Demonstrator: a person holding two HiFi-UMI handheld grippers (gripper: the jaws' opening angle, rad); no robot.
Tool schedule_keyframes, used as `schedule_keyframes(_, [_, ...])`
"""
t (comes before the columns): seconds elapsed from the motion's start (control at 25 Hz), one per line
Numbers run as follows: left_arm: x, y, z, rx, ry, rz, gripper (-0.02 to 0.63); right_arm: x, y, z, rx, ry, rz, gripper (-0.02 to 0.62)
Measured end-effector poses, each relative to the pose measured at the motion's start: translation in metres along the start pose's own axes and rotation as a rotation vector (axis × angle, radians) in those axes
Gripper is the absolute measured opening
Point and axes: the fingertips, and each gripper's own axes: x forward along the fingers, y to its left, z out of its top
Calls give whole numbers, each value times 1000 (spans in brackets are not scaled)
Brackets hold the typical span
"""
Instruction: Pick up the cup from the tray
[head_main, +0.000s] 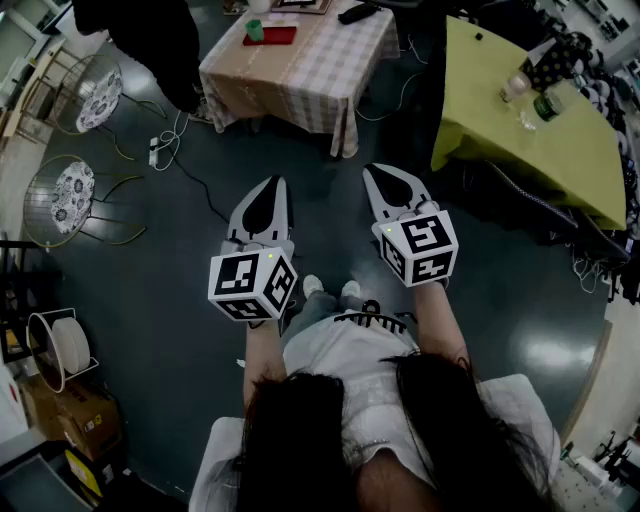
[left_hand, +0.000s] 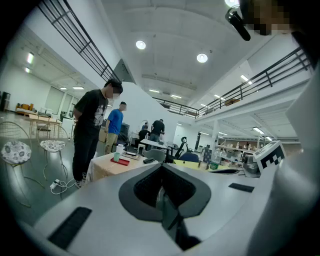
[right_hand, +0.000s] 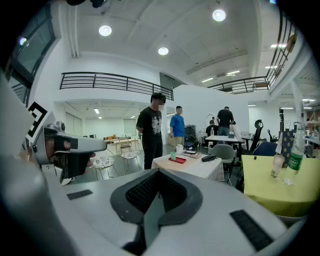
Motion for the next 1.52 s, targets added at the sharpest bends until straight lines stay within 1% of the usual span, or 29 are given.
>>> schedule_keyframes(0.32, [-6,1,-2,-8,-6,9,9,-1,6,-4,-20,8,0,11])
schedule_keyframes(0.44, [-6,1,-1,-5,-6,14,9,-1,7,-4,-19,9,12,11])
schedule_keyframes(0.72, [-6,-6,-3,-13,2,9,9,-5,11,6,13,-66,77,23])
schedule_keyframes(0.76, [-6,-7,-4,-15,4,10,9,-6,11,8,15,-77,89,46])
schedule_keyframes(0.84, [-6,-8,-5,-20,5,15,9,-9,13,10,28,-100,115,171])
schedule_keyframes(0.88, [-7,-8,-6,-23,5,19,9,-11,13,11,32,-111,124,218])
schedule_keyframes(0.92, [-8,-9,-7,-25,5,22,9,-12,13,11,32,-119,129,238])
schedule_keyframes(1.16, [-7,-18,-15,-21,2,40,9,-20,5,9,20,-143,147,259])
schedule_keyframes(1.32, [-3,-24,-22,-14,13,45,9,-20,1,4,2,-132,165,266])
schedule_keyframes(1.52, [4,-22,-16,-17,0,48,9,-18,-4,8,6,-140,165,267])
